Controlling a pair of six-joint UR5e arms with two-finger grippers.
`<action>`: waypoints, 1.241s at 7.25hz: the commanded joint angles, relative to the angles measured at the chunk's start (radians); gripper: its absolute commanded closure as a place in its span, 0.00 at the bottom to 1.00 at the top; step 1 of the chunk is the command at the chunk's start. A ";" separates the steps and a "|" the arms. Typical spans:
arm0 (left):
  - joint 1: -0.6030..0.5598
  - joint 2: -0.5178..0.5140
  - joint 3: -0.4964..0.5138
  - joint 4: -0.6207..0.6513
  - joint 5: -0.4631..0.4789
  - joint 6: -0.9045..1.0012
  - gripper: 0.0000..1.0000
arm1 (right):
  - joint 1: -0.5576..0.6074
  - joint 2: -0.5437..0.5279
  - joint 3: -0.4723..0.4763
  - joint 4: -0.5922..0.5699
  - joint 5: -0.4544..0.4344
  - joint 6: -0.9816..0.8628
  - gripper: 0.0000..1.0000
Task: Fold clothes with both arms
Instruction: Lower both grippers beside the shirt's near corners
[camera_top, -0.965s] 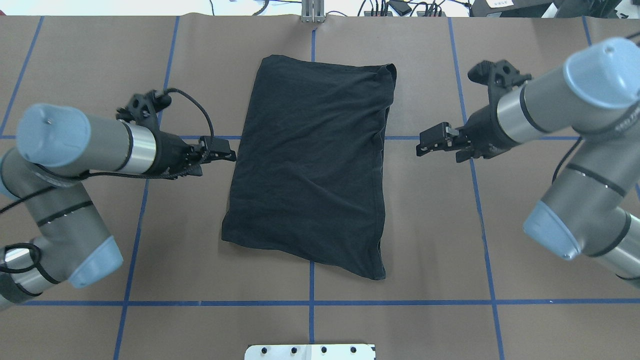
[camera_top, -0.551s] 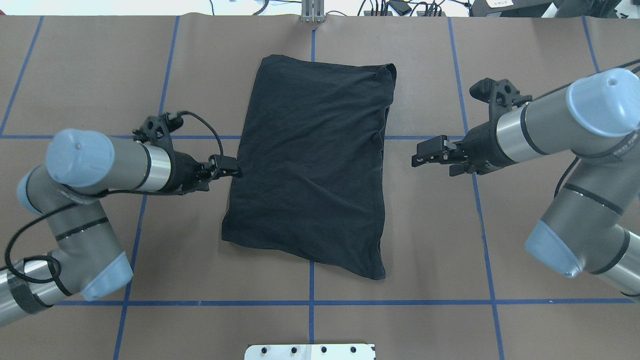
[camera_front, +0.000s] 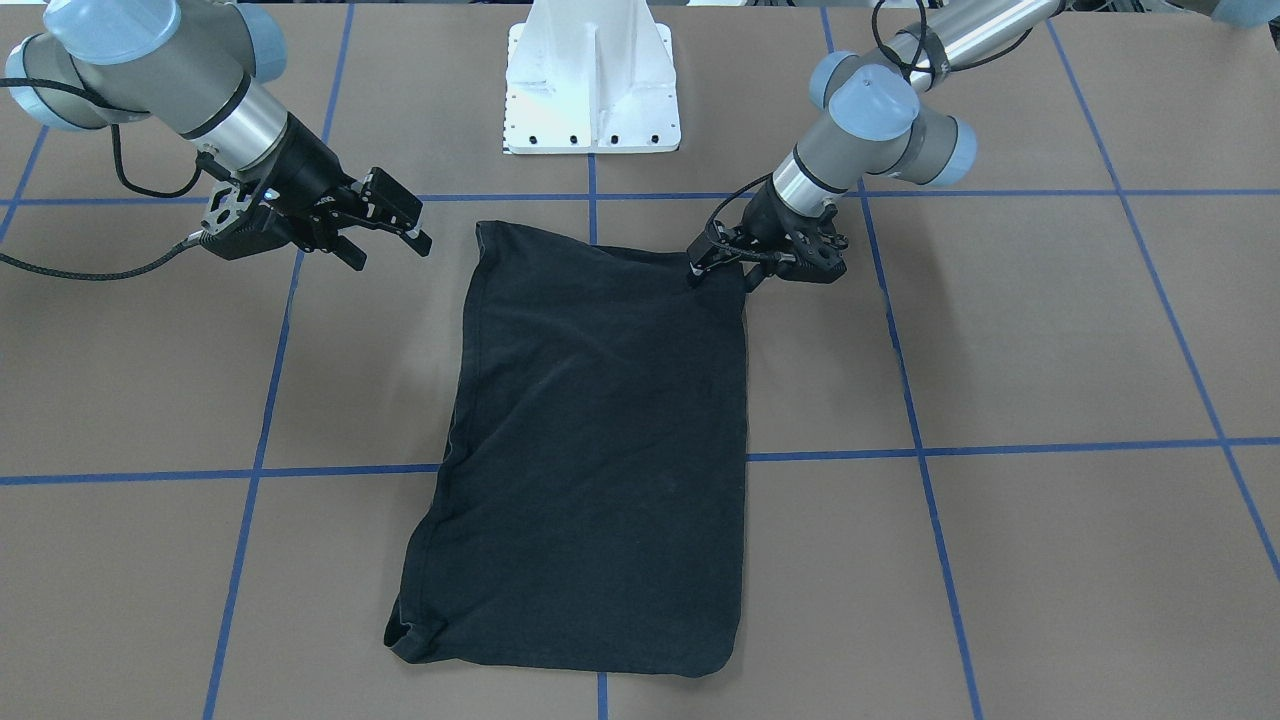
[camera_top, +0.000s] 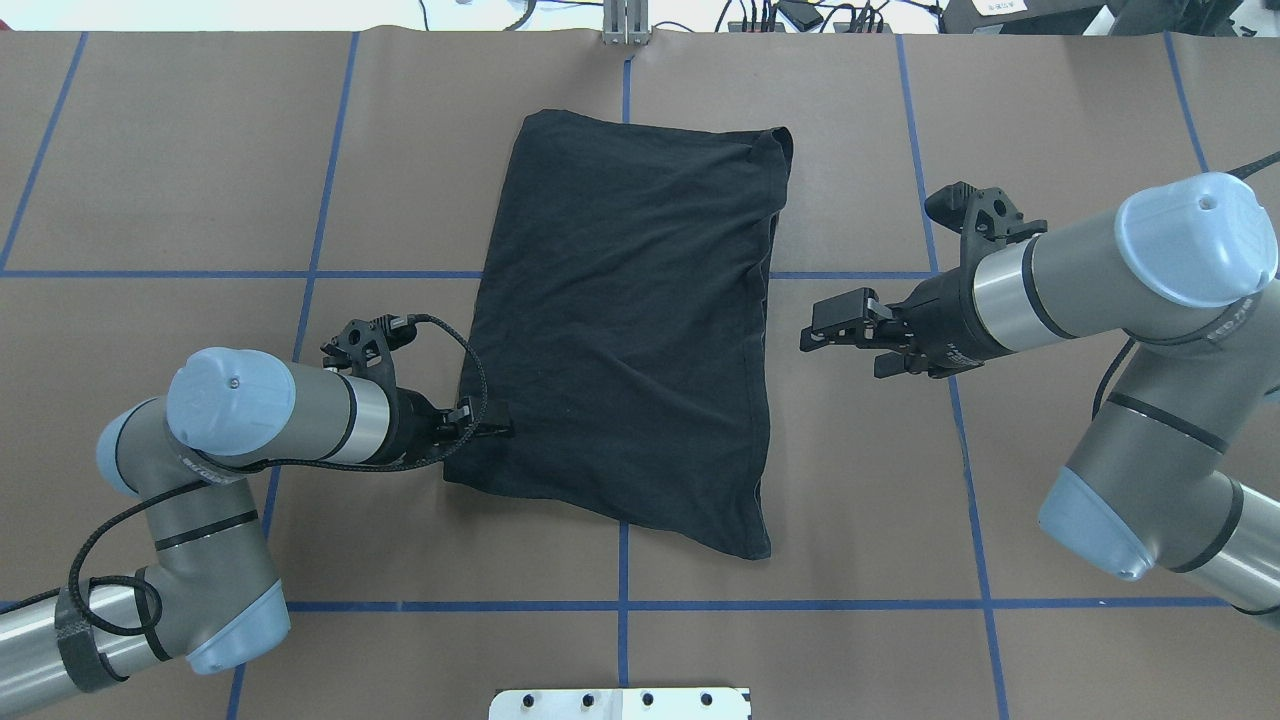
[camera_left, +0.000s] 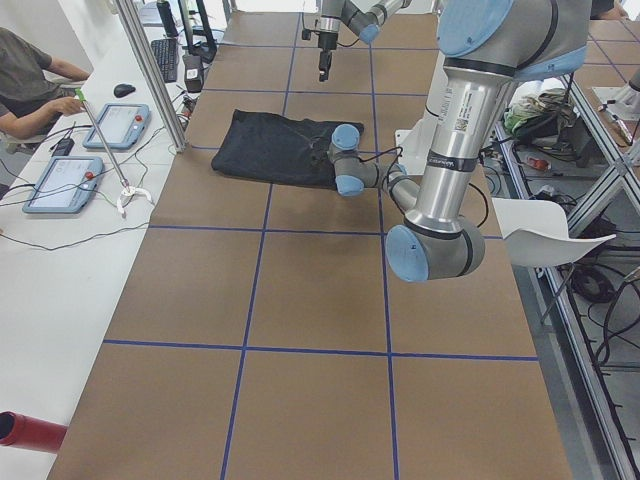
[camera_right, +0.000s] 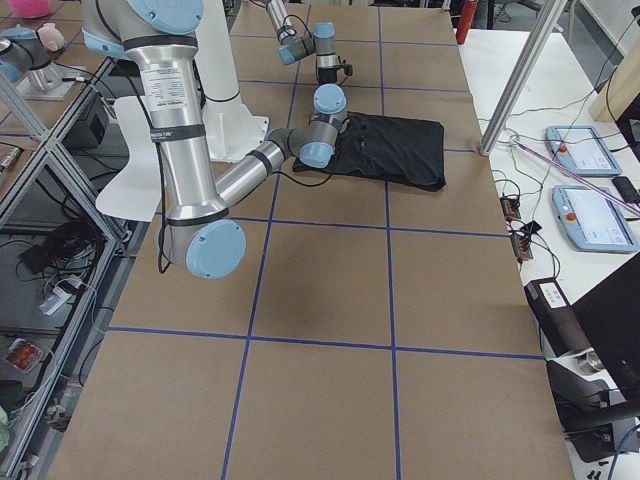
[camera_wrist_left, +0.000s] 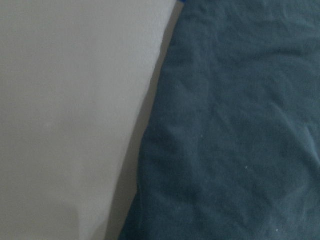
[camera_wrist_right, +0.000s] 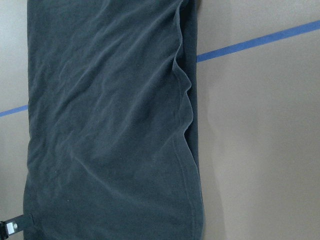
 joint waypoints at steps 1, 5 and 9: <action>0.018 0.009 0.000 0.002 0.006 -0.005 0.00 | -0.002 0.003 -0.003 0.000 0.000 0.001 0.01; 0.033 0.008 -0.018 0.010 0.007 -0.067 0.99 | -0.005 0.004 -0.007 0.000 0.000 0.001 0.01; 0.018 0.003 -0.195 0.218 -0.086 -0.071 1.00 | -0.175 0.029 -0.004 -0.001 -0.178 0.185 0.01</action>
